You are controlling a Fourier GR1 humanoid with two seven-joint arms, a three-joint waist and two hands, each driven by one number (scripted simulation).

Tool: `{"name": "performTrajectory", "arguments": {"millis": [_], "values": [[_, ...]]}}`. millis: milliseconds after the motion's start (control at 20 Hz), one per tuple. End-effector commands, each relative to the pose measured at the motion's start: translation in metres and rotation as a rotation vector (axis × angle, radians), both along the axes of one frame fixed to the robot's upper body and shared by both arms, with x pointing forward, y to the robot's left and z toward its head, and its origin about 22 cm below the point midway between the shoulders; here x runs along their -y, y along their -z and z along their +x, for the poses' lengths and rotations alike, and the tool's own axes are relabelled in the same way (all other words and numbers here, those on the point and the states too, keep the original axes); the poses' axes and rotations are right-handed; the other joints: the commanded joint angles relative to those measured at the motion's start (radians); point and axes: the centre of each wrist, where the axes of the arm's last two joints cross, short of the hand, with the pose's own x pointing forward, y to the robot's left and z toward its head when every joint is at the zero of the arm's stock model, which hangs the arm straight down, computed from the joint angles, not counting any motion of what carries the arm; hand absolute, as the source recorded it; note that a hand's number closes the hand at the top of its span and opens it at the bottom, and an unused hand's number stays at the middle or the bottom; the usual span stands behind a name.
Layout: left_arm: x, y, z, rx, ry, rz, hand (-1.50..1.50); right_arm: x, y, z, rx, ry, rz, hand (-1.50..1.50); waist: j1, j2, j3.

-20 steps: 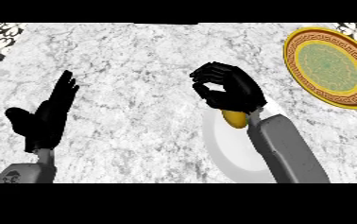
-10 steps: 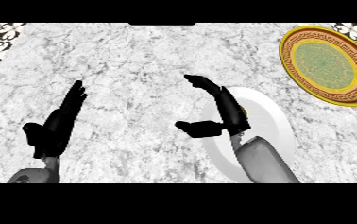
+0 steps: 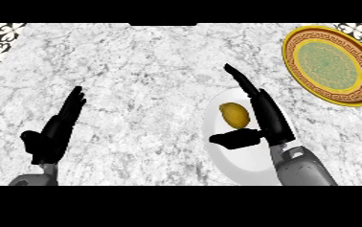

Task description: Pick the lemon from the plate and place it in the plate

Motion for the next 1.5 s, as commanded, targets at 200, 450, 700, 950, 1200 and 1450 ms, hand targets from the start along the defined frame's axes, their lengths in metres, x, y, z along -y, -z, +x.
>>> {"name": "performTrajectory", "arguments": {"millis": [200,450,700,950,1200,1450], "values": [[0.005,-0.005,0.005,0.011,0.001,0.005,0.0,0.016,-0.044,0.002,-0.152,-0.038,-0.43,-1.5,0.004,-0.001,-0.001],[0.002,-0.003,0.008,0.013,-0.017,0.023,0.0,0.021,-0.063,-0.012,-0.306,-0.098,-0.546,-1.5,-0.005,-0.001,0.0],[-0.002,0.009,0.014,0.013,-0.009,0.001,0.0,0.006,-0.055,0.006,-0.404,-0.101,-0.603,-1.5,0.005,0.004,0.0],[-0.012,0.001,0.0,-0.004,0.014,0.002,0.0,0.012,-0.05,0.02,-0.443,-0.056,-0.657,-1.5,0.011,0.003,0.001],[0.017,0.0,0.019,0.002,0.016,-0.009,0.0,0.012,-0.024,0.005,-0.471,-0.081,-0.753,-1.5,0.002,0.003,0.001],[0.002,-0.001,0.005,0.0,0.004,-0.014,0.0,-0.005,-0.014,0.03,-0.511,-0.1,-0.753,-1.5,0.009,0.003,0.001]]}}
